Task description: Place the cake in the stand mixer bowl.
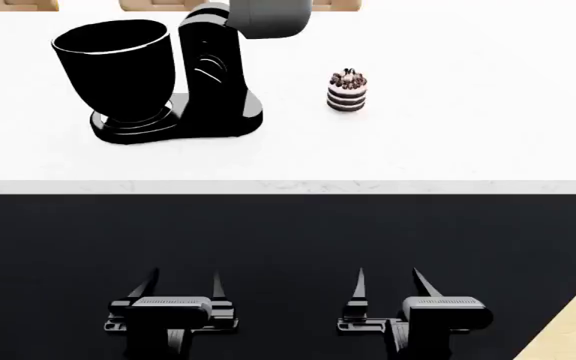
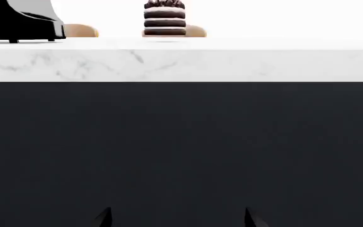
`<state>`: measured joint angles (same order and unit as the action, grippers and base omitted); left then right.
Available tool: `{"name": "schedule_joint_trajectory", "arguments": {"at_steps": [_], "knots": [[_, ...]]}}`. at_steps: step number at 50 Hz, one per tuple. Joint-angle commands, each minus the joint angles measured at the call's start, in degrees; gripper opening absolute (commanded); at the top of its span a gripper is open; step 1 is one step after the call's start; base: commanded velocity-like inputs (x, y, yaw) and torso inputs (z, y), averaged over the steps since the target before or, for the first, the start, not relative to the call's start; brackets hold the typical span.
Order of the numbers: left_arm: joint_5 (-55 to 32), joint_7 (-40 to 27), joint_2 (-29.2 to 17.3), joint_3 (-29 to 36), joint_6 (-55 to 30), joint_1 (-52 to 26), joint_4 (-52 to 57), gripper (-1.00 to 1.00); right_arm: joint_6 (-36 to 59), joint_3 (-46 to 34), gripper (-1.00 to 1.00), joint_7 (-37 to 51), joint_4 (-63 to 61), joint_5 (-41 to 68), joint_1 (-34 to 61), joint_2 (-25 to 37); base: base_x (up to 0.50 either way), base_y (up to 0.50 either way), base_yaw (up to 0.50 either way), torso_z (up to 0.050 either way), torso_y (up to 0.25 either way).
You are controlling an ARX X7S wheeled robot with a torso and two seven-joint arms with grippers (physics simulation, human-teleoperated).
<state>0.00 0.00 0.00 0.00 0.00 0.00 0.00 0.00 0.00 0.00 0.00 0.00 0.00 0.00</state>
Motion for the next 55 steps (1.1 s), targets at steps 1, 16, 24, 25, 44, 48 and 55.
{"name": "schedule_joint_trajectory", "arguments": {"at_steps": [1, 16, 24, 25, 44, 48, 55], "knots": [[-1.3, -1.2, -1.1, 0.4, -2.6, 0.2, 3.8, 1.00, 2.1, -0.5, 1.00, 2.6, 0.2, 0.1, 0.7, 0.9, 0.00, 0.00, 0.00, 0.000, 0.000], [-38.9, -41.6, -46.0, -0.2, -9.7, 12.0, 60.0, 1.00, 9.9, -1.9, 1.00, 6.6, -9.2, 2.7, 1.7, 3.8, 0.00, 0.00, 0.00, 0.000, 0.000], [-35.0, -82.6, -84.4, -11.6, 10.3, 38.6, 59.7, 1.00, 32.9, -3.4, 1.00, 4.3, -27.0, 3.8, 13.7, 7.3, 0.00, 0.00, 0.00, 0.000, 0.000], [-34.9, -83.0, -84.9, -10.6, 10.8, 38.1, 59.2, 1.00, 36.3, -3.6, 1.00, 4.0, -28.5, 4.0, 16.0, 7.6, 0.00, 0.00, 0.00, 0.000, 0.000], [-34.5, -83.2, -84.9, -0.9, 11.6, 30.0, 57.8, 1.00, 43.6, -3.8, 1.00, 2.1, -23.7, 7.7, 27.8, 7.9, 0.31, 0.01, 0.00, 0.000, 0.000], [-34.6, -83.0, -84.2, -0.8, 11.2, 29.6, 57.9, 1.00, 43.4, -3.8, 1.00, 2.5, -23.7, 7.6, 27.5, 8.0, 0.43, 0.36, 0.00, 0.000, 0.000], [-34.8, -81.4, -82.6, 1.5, 9.5, 26.3, 58.4, 1.00, 44.1, -2.3, 1.00, 2.8, -26.3, 8.8, 26.7, 8.5, 0.10, 0.50, 0.00, 0.000, 0.000]]}}
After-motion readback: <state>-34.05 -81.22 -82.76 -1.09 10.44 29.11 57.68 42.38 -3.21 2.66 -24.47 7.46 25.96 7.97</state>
